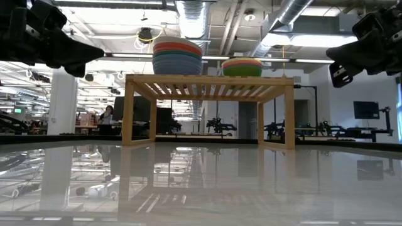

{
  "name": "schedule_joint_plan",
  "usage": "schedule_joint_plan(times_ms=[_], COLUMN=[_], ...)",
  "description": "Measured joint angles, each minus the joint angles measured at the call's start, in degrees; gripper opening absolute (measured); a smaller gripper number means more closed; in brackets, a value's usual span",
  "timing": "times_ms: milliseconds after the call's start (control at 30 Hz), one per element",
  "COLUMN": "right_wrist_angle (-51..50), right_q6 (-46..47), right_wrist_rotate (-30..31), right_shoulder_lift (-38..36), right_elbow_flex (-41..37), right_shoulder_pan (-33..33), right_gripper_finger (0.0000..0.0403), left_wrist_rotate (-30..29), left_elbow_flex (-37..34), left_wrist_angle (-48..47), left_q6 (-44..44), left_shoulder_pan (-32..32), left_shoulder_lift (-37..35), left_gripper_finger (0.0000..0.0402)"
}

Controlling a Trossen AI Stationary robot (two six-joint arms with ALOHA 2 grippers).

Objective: Place and stack bowls onto a shelf
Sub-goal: Return to Home Position

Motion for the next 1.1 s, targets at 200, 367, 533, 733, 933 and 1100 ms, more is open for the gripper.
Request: schedule_joint_plan(times_ms=[200,367,533,733,933,1100], right_wrist_angle=[-0.04,-0.04,-0.04,-0.05,-0.06,-0.07], right_q6=[0.13,0.13,0.13,0.13,0.13,0.11], right_wrist_rotate=[-0.01,-0.03,-0.05,-0.07,-0.15,-0.2], right_shoulder_lift=[0.0,0.0,0.0,0.0,0.0,0.0], right_elbow_flex=[-0.02,-0.04,-0.04,-0.07,-0.08,-0.09], right_shoulder_pan=[0.0,0.0,0.0,0.0,0.01,0.0], right_gripper_finger=[0.0038,0.0039,0.0039,0.0039,0.004,0.004], left_wrist_rotate=[-1.55,-1.72,-1.7,-1.7,-1.7,-1.7], left_elbow_flex=[-0.04,-0.07,-0.11,-0.15,-0.2,-0.2], left_wrist_angle=[-1.55,-1.42,-1.42,-1.39,-1.39,-1.39], left_q6=[-2.52,-3.43,-5.62,-5.76,-5.99,-6.03], left_shoulder_pan=[0.0,0.0,0.0,0.0,0.0,0.0], left_shoulder_lift=[0.02,0.02,0.0,0.0,0.0,0.0], left_gripper_finger=[0.0,0.0,0.0,0.0,0.0,0.0])
